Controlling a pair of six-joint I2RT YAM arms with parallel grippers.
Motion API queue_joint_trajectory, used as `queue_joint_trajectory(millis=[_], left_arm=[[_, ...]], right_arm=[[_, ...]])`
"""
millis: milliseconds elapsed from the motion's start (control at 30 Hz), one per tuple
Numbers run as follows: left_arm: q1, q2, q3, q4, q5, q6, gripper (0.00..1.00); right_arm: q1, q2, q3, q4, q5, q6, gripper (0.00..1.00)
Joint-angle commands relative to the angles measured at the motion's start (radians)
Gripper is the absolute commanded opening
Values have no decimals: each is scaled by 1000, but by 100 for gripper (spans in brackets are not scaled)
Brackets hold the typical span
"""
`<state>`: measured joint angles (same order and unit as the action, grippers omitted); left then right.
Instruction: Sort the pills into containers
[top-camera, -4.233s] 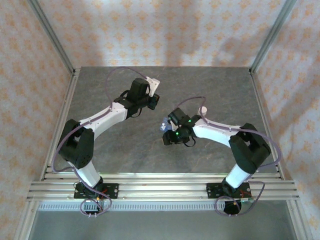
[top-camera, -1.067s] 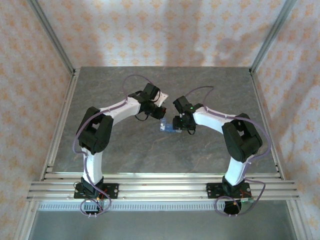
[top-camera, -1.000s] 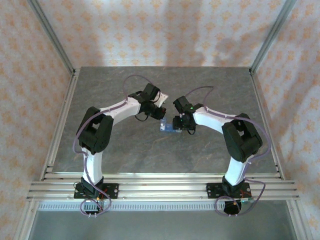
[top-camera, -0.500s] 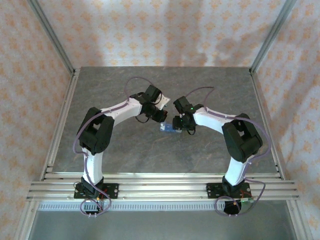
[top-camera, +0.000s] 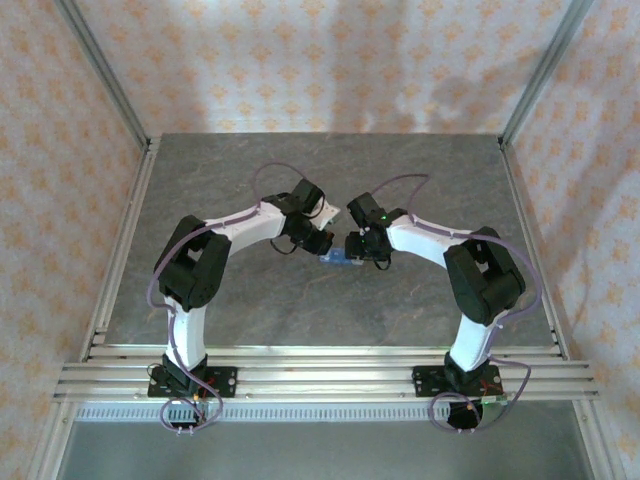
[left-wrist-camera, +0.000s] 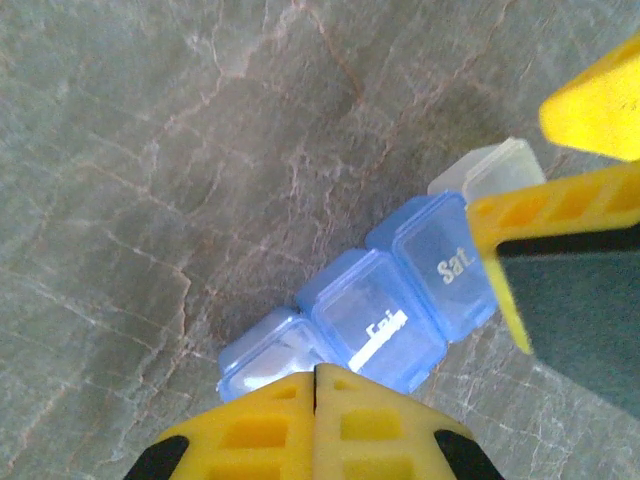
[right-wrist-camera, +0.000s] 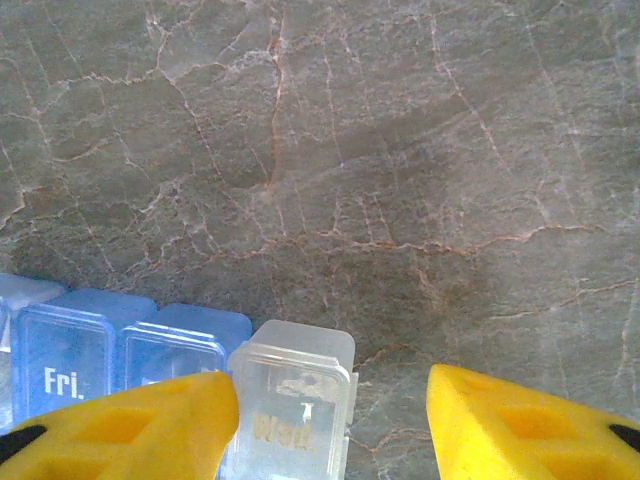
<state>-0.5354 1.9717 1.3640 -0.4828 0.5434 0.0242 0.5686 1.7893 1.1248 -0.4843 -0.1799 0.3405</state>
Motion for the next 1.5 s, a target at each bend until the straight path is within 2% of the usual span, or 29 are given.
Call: queue_joint_trajectory(millis=[0, 500, 1467], left_arm=[[-8, -37, -25, -14, 5, -7, 0], [-23, -39, -54, -7, 2, -20, 0], [-32, -5, -92, 4, -84, -44, 0]], right_arm=[[-5, 37, -42, -23, 38, 9, 55], [-5, 41, -43, -22, 40, 8, 55], [-7, 47, -49, -15, 22, 14, 55]])
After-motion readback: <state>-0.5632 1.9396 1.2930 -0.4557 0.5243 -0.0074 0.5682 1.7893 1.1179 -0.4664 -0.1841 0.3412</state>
